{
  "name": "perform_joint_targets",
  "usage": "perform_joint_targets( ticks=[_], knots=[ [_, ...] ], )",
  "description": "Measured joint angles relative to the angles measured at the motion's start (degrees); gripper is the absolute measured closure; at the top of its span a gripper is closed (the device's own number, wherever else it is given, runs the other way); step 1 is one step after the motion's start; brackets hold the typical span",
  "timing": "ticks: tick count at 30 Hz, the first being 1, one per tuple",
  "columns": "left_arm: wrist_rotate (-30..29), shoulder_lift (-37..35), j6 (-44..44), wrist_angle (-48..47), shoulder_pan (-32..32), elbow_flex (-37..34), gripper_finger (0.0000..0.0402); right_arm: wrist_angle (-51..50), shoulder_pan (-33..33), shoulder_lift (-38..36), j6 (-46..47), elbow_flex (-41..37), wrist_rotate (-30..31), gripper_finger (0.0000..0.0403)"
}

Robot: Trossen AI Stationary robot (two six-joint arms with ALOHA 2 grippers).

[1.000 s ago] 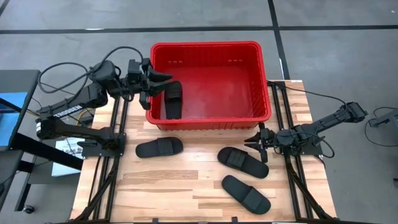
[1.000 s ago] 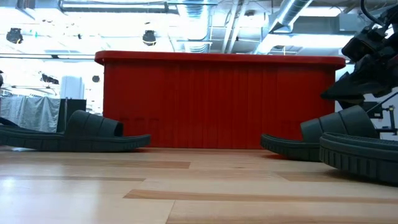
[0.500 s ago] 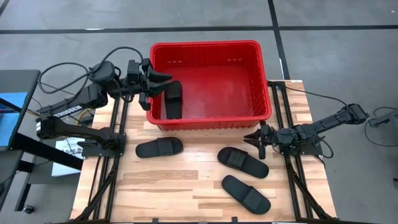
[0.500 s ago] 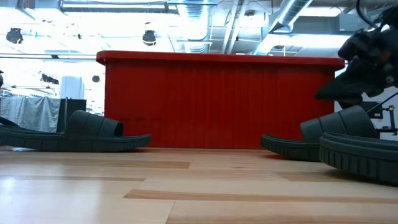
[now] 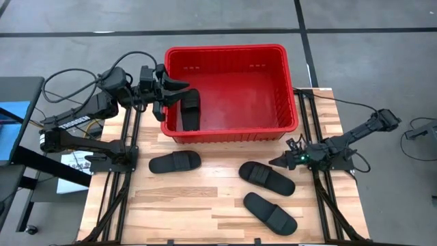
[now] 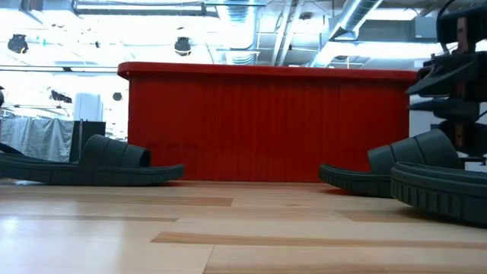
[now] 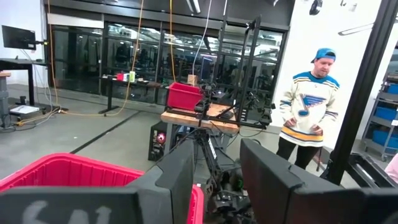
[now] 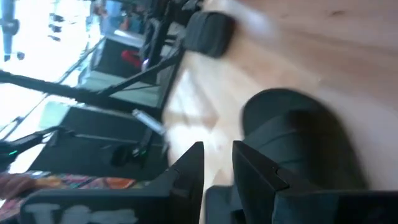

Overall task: Pick and place slides into bin
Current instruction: Put the black slide into the red bin

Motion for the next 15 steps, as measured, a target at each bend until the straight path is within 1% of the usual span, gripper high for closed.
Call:
perform_joint_targets(
  ticks=[4,9,12,15],
  knots=[
    [0.0,0.0,0.0,0.0,0.0,0.0,0.0281,1.0,2.5,0.0,1.6,0.0,-0.3,0.0327],
    [0.0,0.0,0.8,0.0,0.0,0.0,0.0281,-2.8,5.0,0.1,2.0,0.0,-1.1,0.0327],
    [0.0,0.0,0.8,0.0,0.0,0.0,0.0281,-3.4,5.1,0.9,-0.9,0.0,-3.5,0.0327],
    [0.0,0.0,0.9,0.0,0.0,0.0,0.0281,-4.6,5.3,1.6,-2.7,0.3,-3.5,0.0327]
  ],
)
